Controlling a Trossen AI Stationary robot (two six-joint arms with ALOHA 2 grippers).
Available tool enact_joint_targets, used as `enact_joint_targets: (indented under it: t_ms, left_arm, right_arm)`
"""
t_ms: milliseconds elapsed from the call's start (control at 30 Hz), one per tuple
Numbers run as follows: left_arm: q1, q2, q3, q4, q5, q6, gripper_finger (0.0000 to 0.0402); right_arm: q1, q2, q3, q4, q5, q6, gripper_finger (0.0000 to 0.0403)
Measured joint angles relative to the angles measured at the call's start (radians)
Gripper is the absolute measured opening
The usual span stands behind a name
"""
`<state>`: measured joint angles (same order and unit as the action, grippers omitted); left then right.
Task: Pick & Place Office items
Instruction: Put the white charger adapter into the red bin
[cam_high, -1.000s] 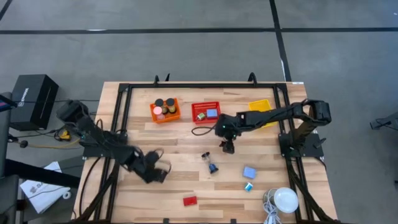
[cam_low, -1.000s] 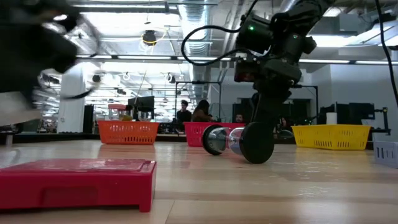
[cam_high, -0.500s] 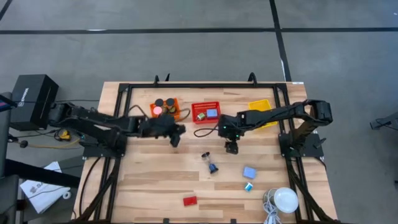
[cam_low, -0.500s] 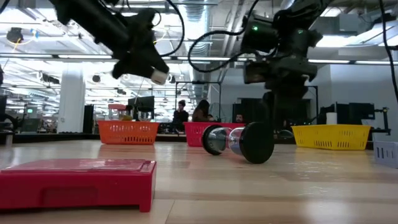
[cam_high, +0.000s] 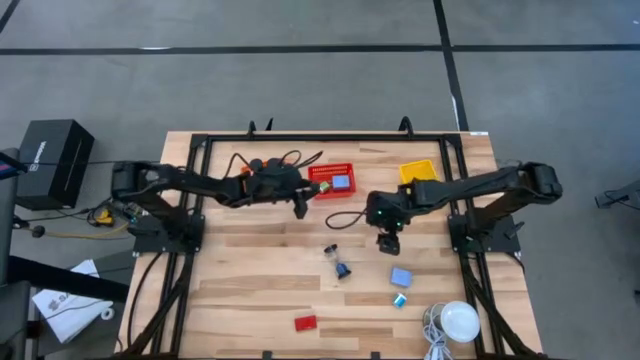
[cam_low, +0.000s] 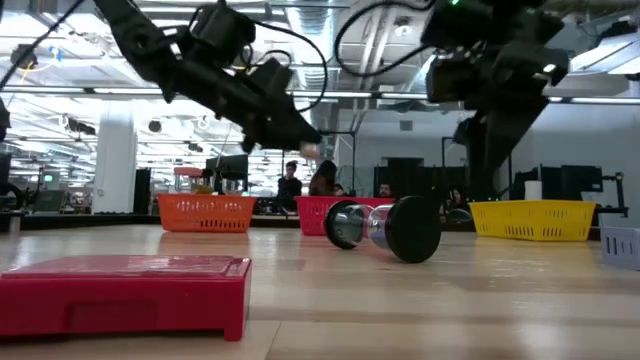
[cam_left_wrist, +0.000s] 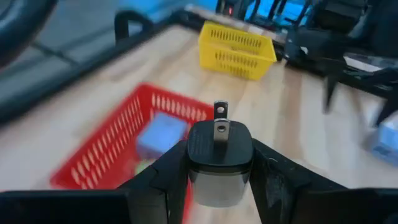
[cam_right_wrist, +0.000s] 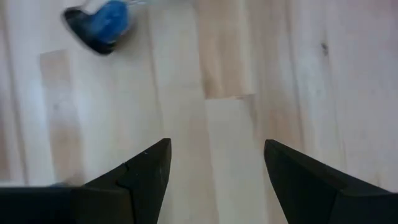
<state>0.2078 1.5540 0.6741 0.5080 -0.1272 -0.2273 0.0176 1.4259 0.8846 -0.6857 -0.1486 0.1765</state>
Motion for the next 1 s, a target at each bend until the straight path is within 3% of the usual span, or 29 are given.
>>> enact_joint_targets:
  t_ms: [233, 433, 1000]
  left_arm:
    - [0.03, 0.117, 0.0, 0.114, -0.034, 0.161, 0.0136]
    - [0.042, 0.185, 0.0, 0.161, -0.039, 0.171, 0.014]
    - [0.075, 0.198, 0.0, 0.205, -0.064, 0.231, 0.0152]
  right_arm:
    - [0.072, -0.033, -0.009, 0.05, -0.001, 0.0, 0.0249]
    - [0.114, -0.017, -0.01, 0.054, -0.003, 0.004, 0.0249]
    - [0.126, 0.002, -0.01, 0.067, -0.003, 0.008, 0.0249]
